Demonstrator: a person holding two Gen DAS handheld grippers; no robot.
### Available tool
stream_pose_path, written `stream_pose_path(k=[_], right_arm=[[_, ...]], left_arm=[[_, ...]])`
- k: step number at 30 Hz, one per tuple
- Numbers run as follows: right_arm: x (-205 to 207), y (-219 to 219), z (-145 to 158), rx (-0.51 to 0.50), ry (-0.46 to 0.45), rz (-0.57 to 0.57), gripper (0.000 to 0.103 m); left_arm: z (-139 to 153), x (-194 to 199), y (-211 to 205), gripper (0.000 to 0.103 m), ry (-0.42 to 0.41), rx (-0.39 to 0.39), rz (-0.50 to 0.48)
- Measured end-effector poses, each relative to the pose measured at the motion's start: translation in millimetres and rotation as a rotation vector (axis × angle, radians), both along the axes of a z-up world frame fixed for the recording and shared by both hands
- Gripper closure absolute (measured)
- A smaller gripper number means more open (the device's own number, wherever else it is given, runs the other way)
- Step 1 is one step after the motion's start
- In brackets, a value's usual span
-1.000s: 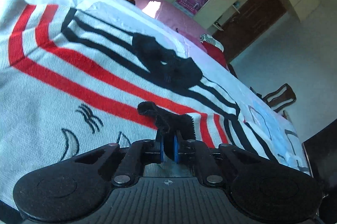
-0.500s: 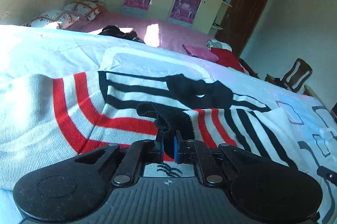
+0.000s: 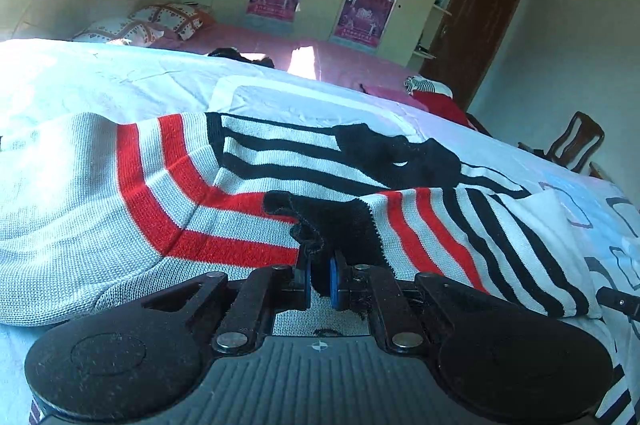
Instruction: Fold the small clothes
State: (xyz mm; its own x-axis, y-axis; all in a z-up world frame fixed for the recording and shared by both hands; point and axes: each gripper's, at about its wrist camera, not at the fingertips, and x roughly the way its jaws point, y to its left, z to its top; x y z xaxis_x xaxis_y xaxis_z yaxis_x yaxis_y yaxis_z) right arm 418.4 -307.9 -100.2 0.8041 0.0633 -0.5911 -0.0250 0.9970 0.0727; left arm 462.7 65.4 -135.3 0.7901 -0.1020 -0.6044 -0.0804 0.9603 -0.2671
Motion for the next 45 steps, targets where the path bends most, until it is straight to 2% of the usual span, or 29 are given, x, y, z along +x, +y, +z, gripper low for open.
stream_pose_path(k=[2, 3, 4, 6, 8, 9, 10, 13, 16, 18, 20, 22, 24, 25, 27, 29, 31, 32, 33, 38, 40, 42, 44, 45], right_arm=[[5.3, 1.7, -1.9, 0.009, -0.006, 0.040, 0.087], [13.8, 4.2, -8.8, -0.005, 0.038, 0.050, 0.087], [19.6, 4.7, -15.2, -0.006, 0.064, 0.056, 0.087], [22.1, 6.6, -10.3, -0.024, 0.053, 0.065, 0.087], [19.1, 2.1, -0.6, 0.010, 0.009, 0.075, 0.086], [19.1, -0.9, 3.8, 0.018, -0.013, 0.079, 0.085], [21.2, -3.2, 6.5, 0.016, -0.026, 0.080, 0.085], [49.5, -13.6, 11.9, 0.023, -0.029, 0.062, 0.089], [86.8, -20.2, 11.4, 0.034, -0.051, 0.061, 0.090], [115.3, -21.6, 4.2, 0.040, -0.032, 0.083, 0.090], [144.1, -20.3, -11.1, 0.001, 0.039, 0.085, 0.094], [156.3, -28.0, -18.0, 0.009, 0.043, 0.079, 0.101], [154.9, -30.9, -11.4, 0.017, 0.064, 0.066, 0.102], [144.4, -28.5, -3.8, -0.001, 0.042, 0.061, 0.091], [117.9, -22.4, 6.8, 0.018, -0.010, 0.114, 0.091], [97.8, -7.4, 7.9, 0.028, -0.017, 0.207, 0.087], [82.6, 13.9, -3.8, -0.022, 0.024, 0.293, 0.086], [77.9, 19.5, -12.6, -0.053, 0.052, 0.299, 0.086], [67.9, 21.6, -15.0, -0.073, 0.020, 0.297, 0.086], [40.3, 17.9, -7.4, -0.097, 0.019, 0.339, 0.087], [53.0, 3.3, 2.3, -0.050, -0.004, 0.299, 0.087], [73.1, -13.7, 10.5, -0.016, -0.042, 0.199, 0.082], [97.2, -31.0, 12.3, 0.034, -0.059, 0.116, 0.066], [111.5, -41.1, 10.6, 0.083, -0.039, 0.084, 0.063]], left_arm=[[-1.1, -1.4, -0.6, 0.095, 0.012, 0.017, 0.004], [-4.0, -0.7, -0.4, 0.095, 0.026, 0.022, 0.007], [-6.3, -0.1, 1.5, 0.095, 0.033, 0.016, 0.010], [-3.0, -0.3, 6.6, 0.091, 0.044, -0.013, 0.021], [5.6, -7.8, 11.3, 0.073, 0.037, 0.009, 0.081], [10.9, -12.1, 13.0, 0.059, 0.023, 0.029, 0.110], [18.3, -16.9, 14.8, 0.057, -0.009, 0.043, 0.139], [33.3, -10.1, 10.0, 0.057, -0.063, 0.035, 0.114], [36.4, 10.7, -13.0, 0.057, -0.091, 0.073, 0.046], [24.7, 28.8, -29.0, 0.057, -0.056, 0.085, -0.010], [4.8, 44.2, -36.9, 0.057, 0.018, 0.111, -0.029], [-4.8, 41.7, -44.0, 0.057, -0.008, 0.164, -0.039], [3.6, 36.4, -46.2, 0.057, 0.009, 0.170, -0.028], [8.3, 32.8, -46.0, 0.057, 0.002, 0.164, -0.015], [18.6, 23.7, -46.0, 0.057, -0.037, 0.122, -0.002], [19.9, 24.3, -55.4, 0.053, -0.044, 0.100, -0.027], [12.3, 30.3, -69.4, 0.040, -0.013, 0.127, -0.060], [5.0, 33.8, -73.6, 0.040, 0.028, 0.145, -0.058], [-0.7, 31.9, -75.9, 0.040, 0.011, 0.160, -0.057], [4.5, 15.6, -69.7, 0.040, 0.005, 0.198, -0.040], [11.1, 8.6, -62.4, 0.040, -0.027, 0.234, 0.014], [16.1, 4.4, -44.8, 0.040, -0.045, 0.242, 0.101], [16.0, 5.8, -27.5, 0.040, -0.021, 0.224, 0.163], [14.3, 7.6, -21.4, 0.040, -0.002, 0.210, 0.170]])
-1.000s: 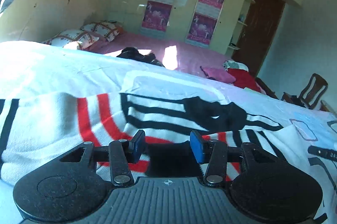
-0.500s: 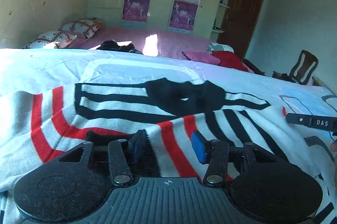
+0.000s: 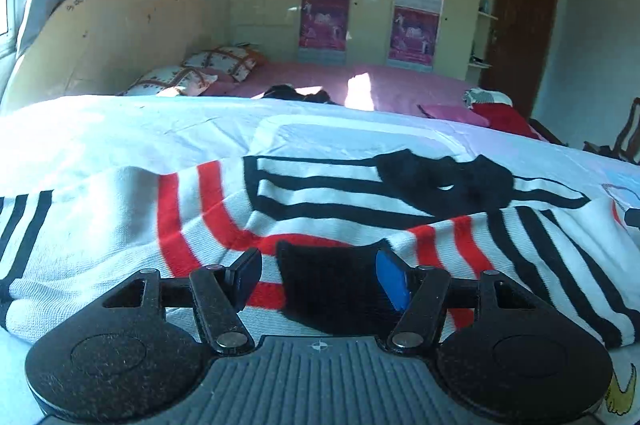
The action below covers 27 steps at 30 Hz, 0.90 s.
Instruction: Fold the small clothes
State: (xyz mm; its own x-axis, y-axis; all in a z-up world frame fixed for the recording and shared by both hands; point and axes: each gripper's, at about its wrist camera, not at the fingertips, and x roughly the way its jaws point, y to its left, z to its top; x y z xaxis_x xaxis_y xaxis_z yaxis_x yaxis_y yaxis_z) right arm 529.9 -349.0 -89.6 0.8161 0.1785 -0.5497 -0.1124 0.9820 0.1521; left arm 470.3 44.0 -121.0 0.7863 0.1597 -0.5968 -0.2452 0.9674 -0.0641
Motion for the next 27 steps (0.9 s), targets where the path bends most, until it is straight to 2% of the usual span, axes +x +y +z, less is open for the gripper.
stream_pose_path(k=[3, 4, 5, 6, 7, 8, 10, 12, 14, 15, 18, 19, 22, 26, 27], right_arm=[[28.5, -16.0, -9.7, 0.115, 0.067, -0.014, 0.064], [34.2, -16.8, -12.6, 0.115, 0.085, -0.014, 0.066], [39.5, -17.3, -17.5, 0.117, 0.105, -0.006, 0.069], [42.1, -17.4, -20.8, 0.127, 0.118, 0.011, 0.077], [42.6, -14.7, -24.1, 0.126, 0.126, 0.032, 0.086], [40.7, -12.4, -24.2, 0.099, 0.113, 0.036, 0.090], [34.5, -10.1, -17.3, 0.067, 0.075, 0.029, 0.094], [29.5, -9.3, -11.8, 0.017, 0.031, 0.017, 0.095], [36.7, -7.5, -25.4, -0.027, 0.070, 0.016, 0.095], [35.6, -8.3, -27.1, -0.035, 0.049, 0.022, 0.095], [34.0, -5.4, -22.1, -0.067, 0.047, 0.015, 0.089], [30.4, -6.8, -18.1, -0.072, 0.041, 0.007, 0.082], [8.2, -8.7, -2.8, -0.069, -0.013, 0.029, 0.082], [-9.8, 12.3, 1.3, -0.098, -0.042, 0.138, 0.084], [-11.2, 19.1, -1.4, -0.118, -0.043, 0.160, 0.085]], left_arm=[[-9.0, 4.8, 12.1, 0.040, 0.036, -0.078, 0.026], [-12.5, 6.5, 13.6, 0.040, 0.044, -0.098, 0.024], [-14.8, 8.5, 11.1, 0.040, 0.043, -0.084, 0.016], [-15.6, 11.0, 8.8, 0.050, 0.048, -0.078, 0.000], [-15.1, 12.4, 8.0, 0.078, 0.044, -0.080, -0.012], [-14.4, 14.7, 8.8, 0.094, 0.040, -0.105, -0.024], [-12.1, 13.4, 9.4, 0.095, 0.015, -0.119, 0.003], [-11.3, 7.4, 1.5, 0.095, -0.011, -0.041, 0.035], [-21.3, 3.5, 2.6, 0.095, -0.004, -0.047, 0.060], [-21.4, 2.8, 2.6, 0.095, -0.009, -0.042, 0.059], [-15.8, 7.1, 8.8, 0.092, 0.010, -0.070, 0.051], [-11.8, 4.8, 11.7, 0.085, 0.008, -0.076, 0.067], [7.8, -9.2, 7.8, 0.081, -0.055, 0.020, 0.141], [17.0, 5.9, -21.8, 0.080, -0.092, 0.062, 0.013], [13.5, 14.0, -30.5, 0.074, -0.075, 0.071, -0.018]])
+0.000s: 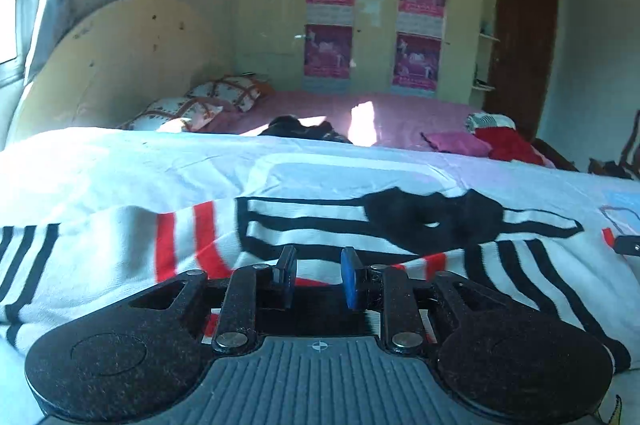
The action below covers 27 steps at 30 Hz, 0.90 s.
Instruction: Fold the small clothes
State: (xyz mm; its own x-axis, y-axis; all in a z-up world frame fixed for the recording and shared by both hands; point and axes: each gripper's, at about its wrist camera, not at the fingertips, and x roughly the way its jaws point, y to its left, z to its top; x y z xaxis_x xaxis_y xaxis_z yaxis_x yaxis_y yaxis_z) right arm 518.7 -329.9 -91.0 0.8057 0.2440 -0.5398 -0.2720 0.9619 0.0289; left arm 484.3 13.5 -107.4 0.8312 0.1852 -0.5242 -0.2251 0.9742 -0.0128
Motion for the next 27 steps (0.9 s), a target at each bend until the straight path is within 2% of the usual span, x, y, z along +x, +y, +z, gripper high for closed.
stream_pose_path(k=[1, 2, 3, 4, 6, 8, 9, 10, 15, 17, 19, 21, 24, 27], right_arm=[[3.7, 8.3, -6.4, -0.038, 0.031, 0.006, 0.087], [7.8, 10.1, -14.2, -0.065, 0.064, -0.011, 0.087], [7.1, 7.3, -17.8, -0.050, 0.047, -0.023, 0.086], [7.4, 4.8, -17.1, -0.039, 0.056, -0.029, 0.086], [2.0, 3.3, -8.1, -0.031, 0.062, -0.045, 0.084], [-16.0, 1.6, 1.7, -0.013, 0.015, -0.018, 0.080], [-26.7, 2.6, 5.5, -0.015, 0.002, -0.002, 0.080], [-36.3, 4.1, 8.1, -0.017, -0.001, 0.014, 0.080], [-85.5, 23.7, 13.7, -0.028, -0.007, 0.082, 0.079], [-101.0, 35.1, 13.3, -0.018, 0.003, 0.089, 0.079], [-114.0, 47.3, 12.4, -0.014, 0.011, 0.088, 0.080], [-121.9, 59.4, 11.5, -0.008, 0.026, 0.082, 0.080], [-130.3, 82.2, 10.0, -0.013, 0.045, 0.077, 0.080], [-136.8, 111.2, 10.6, -0.039, 0.050, 0.084, 0.080]], left_arm=[[-7.0, 9.0, -5.1, 0.061, 0.044, 0.007, -0.011], [-18.6, 20.7, -7.5, 0.051, 0.132, 0.012, -0.005], [-28.9, 23.8, -9.2, 0.045, 0.145, 0.025, -0.007], [-29.6, 22.1, -11.3, 0.044, 0.134, 0.051, -0.018], [-21.2, 20.3, -8.4, 0.042, 0.168, 0.045, -0.016], [-9.0, 1.6, -2.8, 0.028, 0.137, 0.039, 0.003], [-5.9, -9.1, 0.3, 0.016, 0.117, 0.041, 0.012], [-2.6, -25.1, 5.7, 0.012, 0.093, 0.041, 0.025], [1.5, -110.1, 83.4, 0.013, 0.004, -0.084, 0.164], [-1.3, -142.9, 137.0, 0.021, -0.018, -0.171, 0.267], [-6.5, -166.2, 188.3, 0.038, -0.022, -0.247, 0.378], [-15.3, -187.7, 243.1, 0.050, -0.042, -0.345, 0.489], [-31.8, -213.2, 313.3, 0.051, -0.113, -0.511, 0.625], [-52.4, -222.7, 366.6, 0.052, -0.201, -0.699, 0.645]])
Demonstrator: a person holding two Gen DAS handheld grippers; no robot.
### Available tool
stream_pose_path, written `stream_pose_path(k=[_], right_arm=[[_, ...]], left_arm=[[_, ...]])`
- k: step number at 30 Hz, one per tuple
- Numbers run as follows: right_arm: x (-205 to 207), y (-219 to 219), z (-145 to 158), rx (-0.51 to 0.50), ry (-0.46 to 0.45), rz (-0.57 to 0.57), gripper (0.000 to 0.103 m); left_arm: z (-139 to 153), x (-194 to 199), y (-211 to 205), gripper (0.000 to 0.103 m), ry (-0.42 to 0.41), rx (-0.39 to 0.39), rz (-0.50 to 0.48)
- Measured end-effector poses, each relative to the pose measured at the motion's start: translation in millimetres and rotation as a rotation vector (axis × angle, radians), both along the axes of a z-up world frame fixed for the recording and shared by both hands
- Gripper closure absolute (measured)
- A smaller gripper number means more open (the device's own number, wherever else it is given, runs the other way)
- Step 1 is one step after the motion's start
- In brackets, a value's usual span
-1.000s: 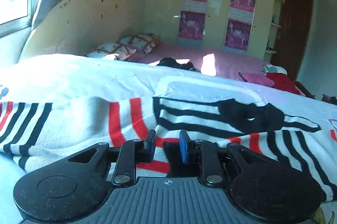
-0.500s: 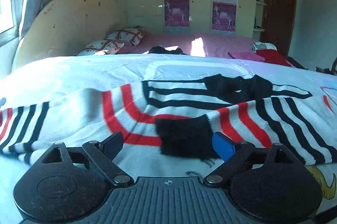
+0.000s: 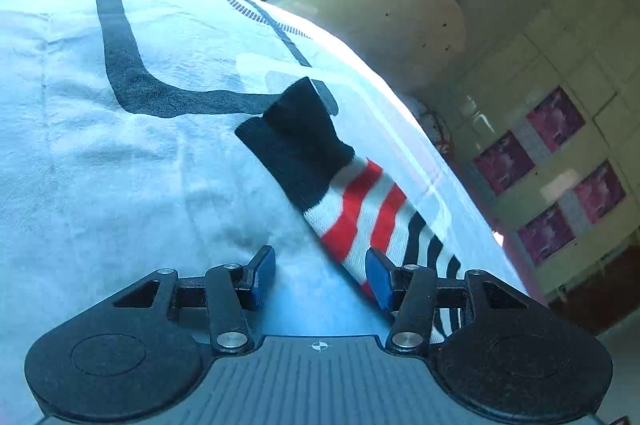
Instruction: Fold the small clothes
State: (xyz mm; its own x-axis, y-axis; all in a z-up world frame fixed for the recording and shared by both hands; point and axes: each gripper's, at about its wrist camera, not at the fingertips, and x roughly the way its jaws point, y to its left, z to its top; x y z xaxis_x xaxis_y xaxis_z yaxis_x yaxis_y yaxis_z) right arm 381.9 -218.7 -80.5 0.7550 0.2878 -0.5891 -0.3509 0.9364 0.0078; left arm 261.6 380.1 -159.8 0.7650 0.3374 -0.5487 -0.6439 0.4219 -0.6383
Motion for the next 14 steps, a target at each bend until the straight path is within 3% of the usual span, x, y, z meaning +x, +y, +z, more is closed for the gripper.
stream_pose_path(k=[2, 5, 6, 7, 8, 10, 14], right_arm=[[-2.7, 17.2, 2.2, -0.007, -0.005, -0.004, 0.080], [-4.8, 35.5, 6.8, 0.012, -0.003, -0.029, 0.079], [-5.1, 39.7, 8.3, 0.020, -0.001, -0.039, 0.079], [-5.0, 44.1, 10.4, 0.032, 0.000, -0.052, 0.079], [-5.3, 46.9, 11.7, 0.041, 0.002, -0.060, 0.079], [-5.9, 52.6, 14.5, 0.056, 0.004, -0.076, 0.079], [-7.9, 55.9, 19.2, 0.045, -0.012, -0.089, 0.079]], left_arm=[[-6.7, 6.7, 22.1, 0.052, -0.040, -0.045, -0.017], [-12.6, 25.4, 41.3, 0.053, -0.060, -0.052, -0.041], [-15.5, 33.4, 47.9, 0.061, -0.056, -0.049, -0.044], [-17.7, 37.7, 52.7, 0.086, -0.045, -0.050, -0.036], [-23.2, 41.6, 59.2, 0.096, -0.027, -0.066, -0.019], [-36.1, 41.8, 72.2, 0.096, -0.100, -0.115, 0.002], [-17.3, 54.4, 63.8, 0.099, -0.091, -0.045, -0.007]])
